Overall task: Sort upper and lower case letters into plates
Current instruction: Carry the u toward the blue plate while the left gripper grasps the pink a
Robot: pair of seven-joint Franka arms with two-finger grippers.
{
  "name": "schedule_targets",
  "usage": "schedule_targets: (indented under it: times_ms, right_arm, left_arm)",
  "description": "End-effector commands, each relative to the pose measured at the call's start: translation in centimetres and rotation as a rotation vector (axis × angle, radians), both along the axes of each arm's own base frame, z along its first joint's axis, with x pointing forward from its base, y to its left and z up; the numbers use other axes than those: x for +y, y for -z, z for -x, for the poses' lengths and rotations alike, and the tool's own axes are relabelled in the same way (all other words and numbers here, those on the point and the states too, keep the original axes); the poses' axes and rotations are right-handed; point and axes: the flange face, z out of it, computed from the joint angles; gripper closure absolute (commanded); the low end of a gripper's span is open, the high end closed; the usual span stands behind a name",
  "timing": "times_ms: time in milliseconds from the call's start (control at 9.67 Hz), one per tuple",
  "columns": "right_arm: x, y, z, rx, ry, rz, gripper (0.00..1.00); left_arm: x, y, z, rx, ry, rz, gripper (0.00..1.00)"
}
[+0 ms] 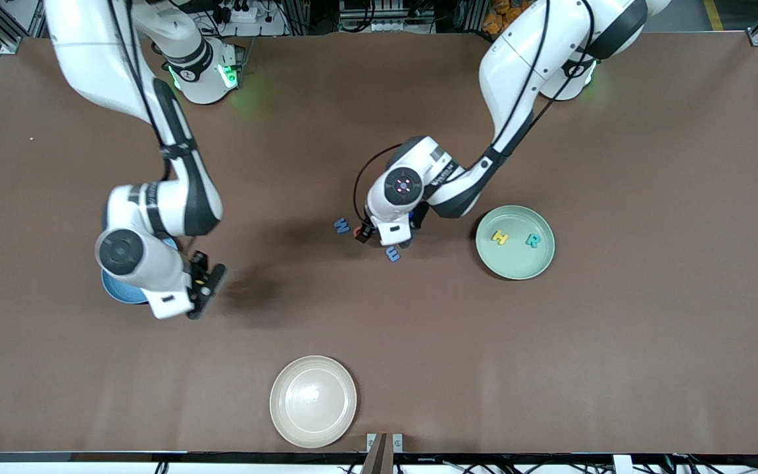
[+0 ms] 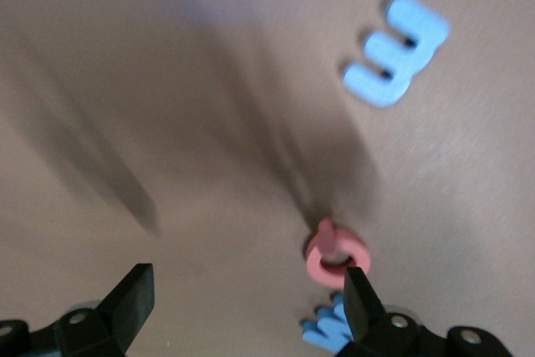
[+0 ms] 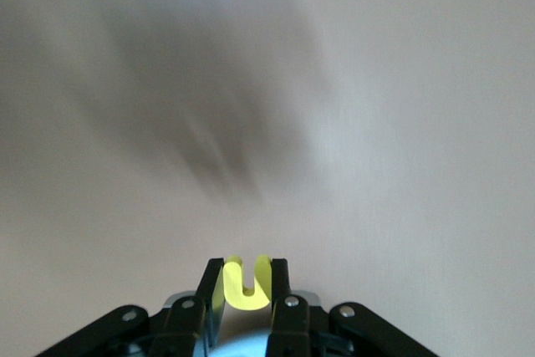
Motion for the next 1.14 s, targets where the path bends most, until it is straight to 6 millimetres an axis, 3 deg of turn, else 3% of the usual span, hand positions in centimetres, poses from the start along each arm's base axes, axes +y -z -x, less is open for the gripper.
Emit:
schedule_targets:
  times_ms: [0,103,310,414,517,931,1034]
  right_arm:
    - [-9.7,-0.1,2.1,0.023,-0.025,-0.01,0.98]
    - [-12.7,0.1,2.3,0.034,-0.04,-0.02,0.98]
    - [-15.7,0.5,2.7,0.045,-0.021,-0.026,0.94]
    - [-16.3,0.8,2.8,0.049,-0.007,-0.027,0.56]
    - [-16.2,1.1,2.7,0.052,0.004,-0.024,0.01]
    - [-14.9,0.9,2.4,0.036,0.065,-0.068,0.0]
    - [-13.9,0.9,2.3,0.033,0.102,-0.074,0.0]
  left_arm:
    - [-1.2,1.5,0.6,0.015,-0.084,0.007,0.0]
    - [-1.5,1.6,0.3,0.001,-0.096,0.023,0.0]
    - [-1.7,2.4,-0.4,-0.003,-0.105,0.029,0.0]
    - [-1.7,2.4,-0.5,-0.004,-0.105,0.03,0.0]
    - [-1.6,2.5,-0.5,-0.004,-0.106,0.028,0.0]
    - [-1.2,1.6,-2.1,-0.034,-0.116,0.038,0.0]
    - [-1.3,1.2,-2.3,-0.041,-0.112,0.046,0.0]
